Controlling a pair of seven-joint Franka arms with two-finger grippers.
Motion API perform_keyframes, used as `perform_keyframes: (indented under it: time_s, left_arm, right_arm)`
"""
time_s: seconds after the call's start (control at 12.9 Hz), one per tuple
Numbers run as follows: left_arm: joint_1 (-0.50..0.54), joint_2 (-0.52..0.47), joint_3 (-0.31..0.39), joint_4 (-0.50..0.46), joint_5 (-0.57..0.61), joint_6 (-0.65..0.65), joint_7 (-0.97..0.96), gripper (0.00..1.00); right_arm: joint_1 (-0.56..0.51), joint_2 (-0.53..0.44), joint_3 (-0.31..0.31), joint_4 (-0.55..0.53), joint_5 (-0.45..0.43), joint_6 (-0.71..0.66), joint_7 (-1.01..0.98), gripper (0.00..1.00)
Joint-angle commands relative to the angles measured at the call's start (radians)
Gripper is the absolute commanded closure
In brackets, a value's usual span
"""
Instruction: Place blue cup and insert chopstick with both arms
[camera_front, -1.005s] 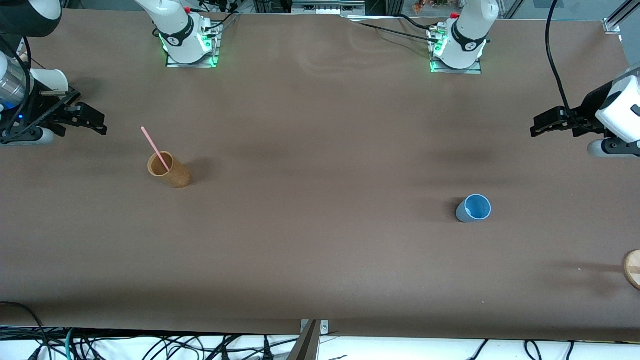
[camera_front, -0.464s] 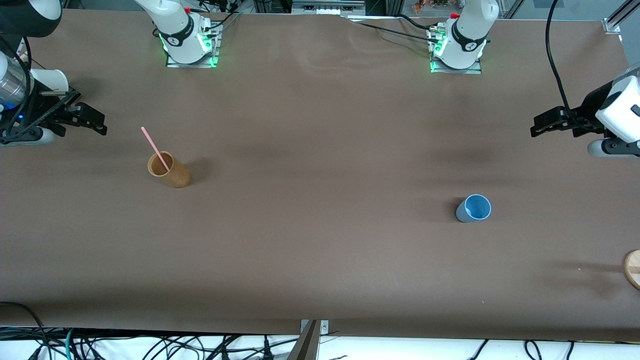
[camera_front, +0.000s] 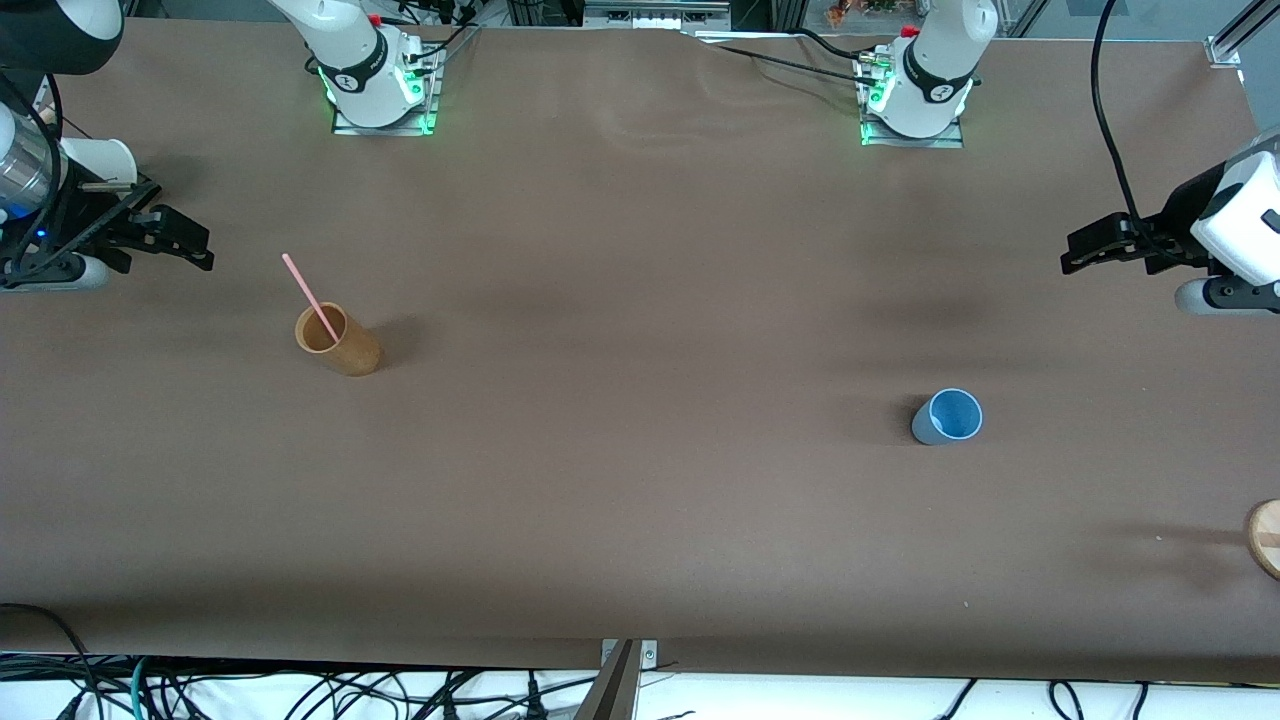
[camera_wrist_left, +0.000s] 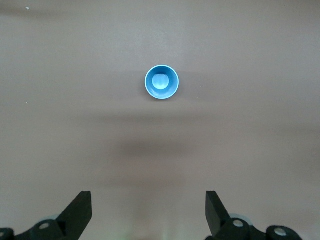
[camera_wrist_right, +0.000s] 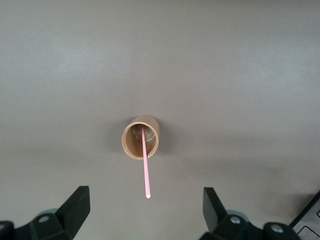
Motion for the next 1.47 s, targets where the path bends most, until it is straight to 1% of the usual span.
perform_keyframes:
  time_s: [0.0, 0.62, 1.16, 1.39]
  left_arm:
    - [-0.002, 0.021, 0.001, 0.022, 0.021, -0.008, -0.010, 0.00]
    - [-0.001, 0.021, 0.001, 0.022, 0.023, -0.007, -0.002, 0.00]
    - [-0.004, 0.053, 0.001, 0.016, 0.023, 0.001, -0.007, 0.00]
    - [-0.016, 0.146, 0.001, 0.007, 0.024, 0.064, -0.002, 0.00]
  right_arm:
    - [-0.006, 0.001, 0.002, 0.013, 0.008, -0.013, 0.011, 0.00]
    - [-0.008, 0.005, 0.002, 0.013, 0.011, -0.017, 0.011, 0.00]
    - [-0.011, 0.008, -0.010, 0.013, 0.011, -0.018, 0.010, 0.00]
    - [-0.006, 0.003, -0.001, 0.015, 0.006, -0.020, 0.014, 0.00]
